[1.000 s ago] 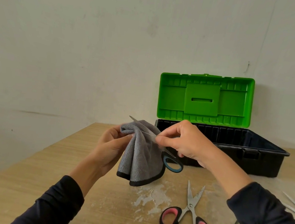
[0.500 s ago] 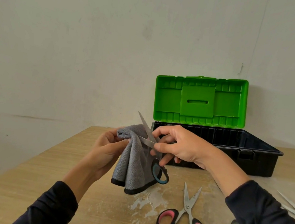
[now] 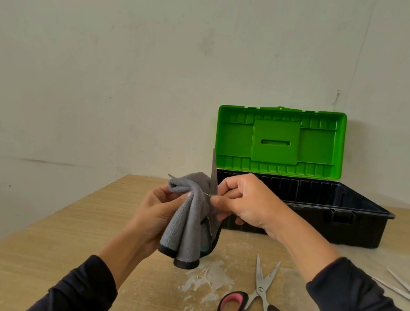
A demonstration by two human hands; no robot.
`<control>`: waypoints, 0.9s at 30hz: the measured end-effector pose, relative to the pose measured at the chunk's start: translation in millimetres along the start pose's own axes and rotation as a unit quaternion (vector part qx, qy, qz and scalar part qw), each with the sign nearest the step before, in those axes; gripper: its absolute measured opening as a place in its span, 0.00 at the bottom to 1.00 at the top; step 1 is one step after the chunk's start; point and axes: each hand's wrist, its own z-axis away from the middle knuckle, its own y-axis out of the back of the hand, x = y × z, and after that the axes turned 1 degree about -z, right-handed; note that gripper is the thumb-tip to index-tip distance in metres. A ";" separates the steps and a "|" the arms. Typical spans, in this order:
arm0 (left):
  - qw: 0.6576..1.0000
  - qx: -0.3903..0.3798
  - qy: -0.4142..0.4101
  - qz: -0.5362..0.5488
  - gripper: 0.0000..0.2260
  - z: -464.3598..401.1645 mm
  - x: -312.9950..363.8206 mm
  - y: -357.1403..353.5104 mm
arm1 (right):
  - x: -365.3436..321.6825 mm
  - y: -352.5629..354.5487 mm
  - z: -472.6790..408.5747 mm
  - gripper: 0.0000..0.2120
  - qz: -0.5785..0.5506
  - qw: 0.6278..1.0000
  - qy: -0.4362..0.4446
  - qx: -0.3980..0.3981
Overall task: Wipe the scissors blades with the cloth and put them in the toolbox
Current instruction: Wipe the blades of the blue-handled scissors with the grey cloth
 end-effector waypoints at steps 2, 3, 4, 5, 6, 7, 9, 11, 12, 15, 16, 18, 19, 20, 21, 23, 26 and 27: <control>1.000 0.001 -0.011 -0.011 0.09 0.8 -2.1 -4.0 | 1.0 -6.5 -1.0 0.07 -0.011 1.000 0.010 0.026; 1.000 0.001 -0.018 -0.012 0.09 0.9 -2.3 -4.4 | 1.6 -9.9 -1.0 0.07 -0.017 0.999 0.015 0.039; 1.000 0.002 -0.022 -0.013 0.10 1.1 -2.1 -4.4 | 2.4 -13.2 -0.9 0.08 -0.021 0.998 0.018 0.051; 1.000 0.003 -0.024 -0.014 0.10 1.1 -1.5 -4.1 | 3.0 -16.3 -0.3 0.08 -0.024 0.998 0.018 0.063; 1.000 0.005 -0.025 -0.018 0.10 1.0 -0.8 -3.9 | 3.6 -19.1 0.1 0.08 -0.025 0.997 0.019 0.072; 0.999 0.007 -0.027 -0.026 0.11 0.8 -0.2 -3.7 | 3.9 -21.2 0.4 0.08 -0.023 0.996 0.020 0.081; 0.998 0.011 -0.033 -0.045 0.14 -0.3 0.4 -3.9 | 4.7 -23.9 -0.4 0.08 -0.016 0.995 0.020 0.097; 0.998 0.020 -0.030 -0.051 0.14 -0.8 1.9 -4.6 | 4.9 -24.2 -1.3 0.07 -0.017 0.994 0.013 0.103; 0.998 0.027 -0.028 -0.049 0.12 -0.8 3.1 -4.4 | 4.7 -23.0 -1.8 0.06 -0.018 0.995 0.009 0.102; 0.997 0.062 -0.030 -0.034 0.06 -1.0 10.8 1.9 | 3.5 -16.5 -1.3 0.03 -0.026 0.995 -0.008 0.095; 0.997 0.072 -0.033 -0.024 0.05 -1.3 13.0 5.0 | 4.0 -15.3 -0.7 0.03 -0.029 0.995 -0.014 0.094; 0.997 0.072 -0.030 -0.010 0.04 -1.4 14.2 8.1 | 5.3 -15.5 -0.1 0.03 -0.036 0.995 -0.027 0.091; 0.998 0.064 -0.023 -0.014 0.05 -0.8 13.1 7.2 | 5.0 -16.8 -0.1 0.03 -0.046 0.995 -0.035 0.086; 0.998 0.052 -0.014 -0.025 0.08 -0.3 10.6 4.5 | 4.3 -18.3 -0.2 0.03 -0.061 0.994 -0.042 0.081; 0.999 0.035 -0.003 -0.034 0.10 0.1 7.3 1.5 | 3.0 -19.4 -0.6 0.04 -0.078 0.993 -0.047 0.078; 0.999 0.013 0.010 -0.037 0.13 0.4 1.1 -3.9 | 1.1 -20.5 -1.5 0.05 -0.100 0.990 -0.058 0.080; 0.999 0.003 0.016 -0.040 0.13 1.0 -2.7 -6.1 | 0.8 -23.0 -0.7 0.05 -0.130 0.985 -0.078 0.086; 0.999 -0.001 0.016 -0.040 0.13 1.5 -2.7 -6.5 | 1.0 -24.0 -0.3 0.06 -0.141 0.982 -0.086 0.089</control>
